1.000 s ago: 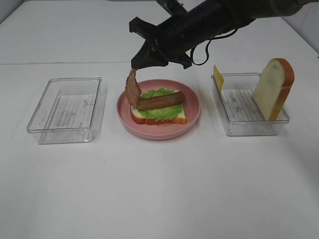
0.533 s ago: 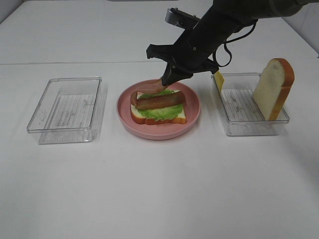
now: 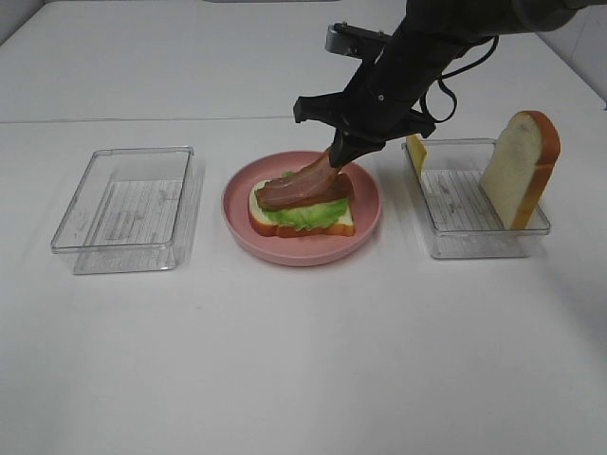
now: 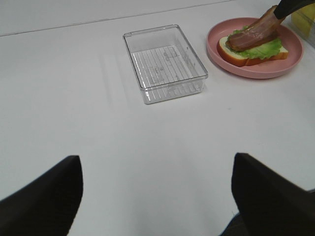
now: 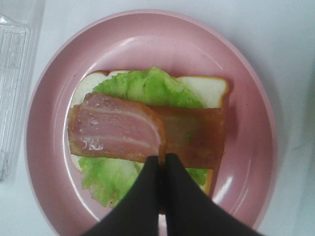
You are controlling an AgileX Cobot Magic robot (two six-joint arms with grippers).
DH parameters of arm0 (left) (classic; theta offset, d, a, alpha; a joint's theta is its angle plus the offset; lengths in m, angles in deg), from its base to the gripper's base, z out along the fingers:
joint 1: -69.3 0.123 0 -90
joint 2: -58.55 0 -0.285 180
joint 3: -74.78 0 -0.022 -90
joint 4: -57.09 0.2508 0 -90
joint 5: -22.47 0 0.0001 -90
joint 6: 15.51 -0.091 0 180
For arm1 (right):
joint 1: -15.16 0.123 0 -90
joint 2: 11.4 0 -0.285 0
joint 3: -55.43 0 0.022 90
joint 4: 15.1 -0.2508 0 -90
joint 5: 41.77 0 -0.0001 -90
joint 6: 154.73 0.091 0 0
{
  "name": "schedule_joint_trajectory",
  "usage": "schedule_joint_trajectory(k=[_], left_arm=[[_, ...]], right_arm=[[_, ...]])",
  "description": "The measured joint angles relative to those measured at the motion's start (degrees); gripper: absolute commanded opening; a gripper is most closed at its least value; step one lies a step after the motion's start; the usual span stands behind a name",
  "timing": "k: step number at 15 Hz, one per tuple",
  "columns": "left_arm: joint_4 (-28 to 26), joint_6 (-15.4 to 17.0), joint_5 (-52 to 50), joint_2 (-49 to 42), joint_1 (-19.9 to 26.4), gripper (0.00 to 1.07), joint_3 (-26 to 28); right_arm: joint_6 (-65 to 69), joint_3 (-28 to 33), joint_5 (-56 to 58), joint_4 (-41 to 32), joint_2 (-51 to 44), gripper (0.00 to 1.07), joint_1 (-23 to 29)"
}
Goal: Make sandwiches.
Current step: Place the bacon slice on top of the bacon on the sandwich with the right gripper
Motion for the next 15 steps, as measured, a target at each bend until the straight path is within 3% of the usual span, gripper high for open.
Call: schedule_joint_trajectory(k=[1,2,5,7,15], left_arm=[[0.0,0.0,0.0,0.0,0.0,0.79,0.0],[0.0,0.0,0.0,0.0,0.0,0.79,0.0],[0.0,0.0,0.0,0.0,0.0,0.79,0.0],[0.0,0.0,0.0,0.0,0.0,0.79,0.0],[0.0,0.0,0.0,0.0,0.0,0.79,0.0]], right_arm=[[0.1,0.0,0.0,0.0,0.0,0.00,0.0],[0.1,0.0,-0.1,0.0,0.0,0.09,0.0],[0.1,0.0,-0.5,0.2,0.0,0.51,0.0],[0.1,0.0,-0.6,1.4,0.0,0.65,0.0],[1.5,0.0,0.3,10.6,-6.8,0.65,0.0]])
